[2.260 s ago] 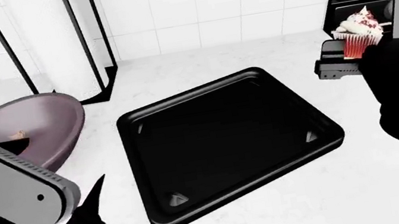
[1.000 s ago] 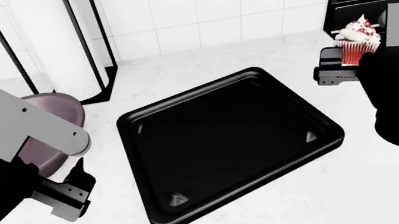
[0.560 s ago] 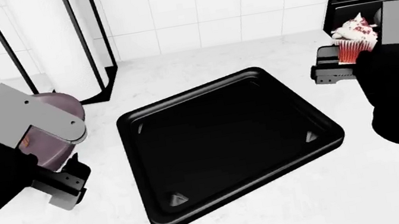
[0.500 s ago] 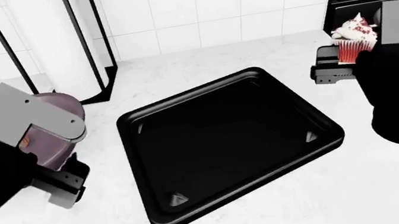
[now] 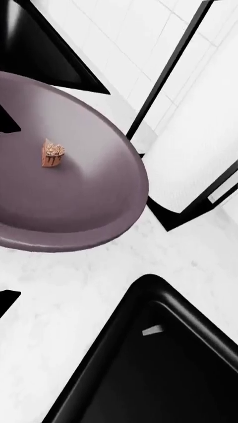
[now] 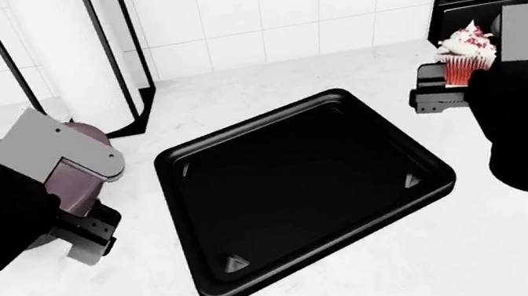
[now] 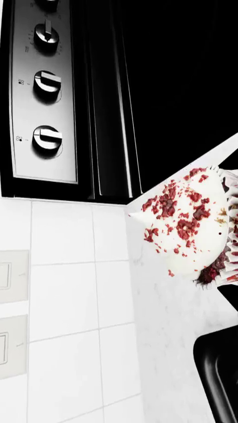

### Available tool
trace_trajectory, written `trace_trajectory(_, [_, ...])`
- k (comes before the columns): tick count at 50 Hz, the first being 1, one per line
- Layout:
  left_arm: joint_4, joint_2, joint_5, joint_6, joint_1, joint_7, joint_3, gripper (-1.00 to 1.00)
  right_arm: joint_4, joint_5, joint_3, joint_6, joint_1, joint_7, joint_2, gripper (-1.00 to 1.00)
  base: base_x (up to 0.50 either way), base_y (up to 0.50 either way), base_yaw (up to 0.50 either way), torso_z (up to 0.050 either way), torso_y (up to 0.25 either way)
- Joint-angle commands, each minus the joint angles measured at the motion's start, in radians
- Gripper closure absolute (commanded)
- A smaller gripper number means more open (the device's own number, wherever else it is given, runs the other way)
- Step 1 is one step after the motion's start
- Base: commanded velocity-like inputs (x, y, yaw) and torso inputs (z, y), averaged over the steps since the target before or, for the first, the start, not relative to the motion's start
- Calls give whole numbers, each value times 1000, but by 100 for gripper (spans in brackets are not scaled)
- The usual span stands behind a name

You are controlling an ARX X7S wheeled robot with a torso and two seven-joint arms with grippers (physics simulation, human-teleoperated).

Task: Pick up the bowl with cake and place it on the tray. Pick up the cupcake and place it on the tray.

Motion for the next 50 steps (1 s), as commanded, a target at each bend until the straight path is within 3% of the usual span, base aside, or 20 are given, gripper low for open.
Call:
trace_trajectory(1, [-23, 38, 124, 9, -3, 100, 54, -100, 10, -26, -8, -5, -4, -19, -5, 100, 0, 0, 0, 0, 0])
trace_trajectory(16, [-57, 54, 231, 44, 4, 193, 116, -100, 24, -38, -21, -7, 5, -26, -11, 100, 0, 0, 0, 0, 0])
trace_trajectory(50, [-136, 41, 318, 93, 31, 236, 181, -100, 49, -71, -39, -43, -1, -50, -18, 100, 0, 0, 0, 0, 0])
